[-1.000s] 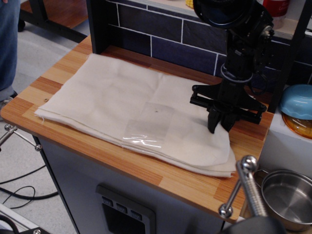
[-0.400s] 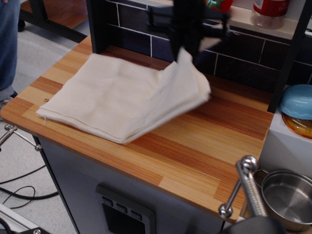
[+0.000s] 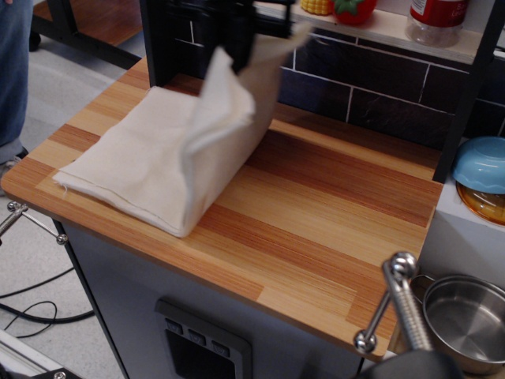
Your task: Fold cloth in half
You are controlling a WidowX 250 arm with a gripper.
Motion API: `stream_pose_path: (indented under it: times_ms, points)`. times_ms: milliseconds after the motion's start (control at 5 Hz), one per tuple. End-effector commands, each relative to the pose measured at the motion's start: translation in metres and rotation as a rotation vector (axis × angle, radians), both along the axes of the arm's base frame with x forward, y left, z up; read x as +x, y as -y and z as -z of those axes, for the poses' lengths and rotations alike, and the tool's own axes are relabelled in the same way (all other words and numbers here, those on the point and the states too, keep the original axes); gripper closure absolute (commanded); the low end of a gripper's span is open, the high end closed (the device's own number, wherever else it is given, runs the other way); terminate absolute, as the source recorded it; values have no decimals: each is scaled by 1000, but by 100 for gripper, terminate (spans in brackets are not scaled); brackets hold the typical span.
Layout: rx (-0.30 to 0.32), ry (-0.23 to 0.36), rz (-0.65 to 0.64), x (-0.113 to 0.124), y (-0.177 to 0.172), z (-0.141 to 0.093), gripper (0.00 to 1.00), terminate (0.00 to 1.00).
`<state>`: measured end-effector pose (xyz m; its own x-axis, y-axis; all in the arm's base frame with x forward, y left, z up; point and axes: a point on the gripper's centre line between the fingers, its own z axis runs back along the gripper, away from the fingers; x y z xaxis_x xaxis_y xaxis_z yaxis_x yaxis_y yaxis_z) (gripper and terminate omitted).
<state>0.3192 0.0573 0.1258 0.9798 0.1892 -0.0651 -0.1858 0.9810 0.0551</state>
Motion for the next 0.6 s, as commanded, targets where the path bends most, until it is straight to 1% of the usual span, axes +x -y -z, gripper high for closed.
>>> stream_pose_path:
  times_ms: [0,200,400]
  points:
    - [228,23,-230,15,-88,-5,0,0]
    - [228,23,-230,15,-88,-5,0,0]
    - [228,23,-230,15,-88,-5,0,100]
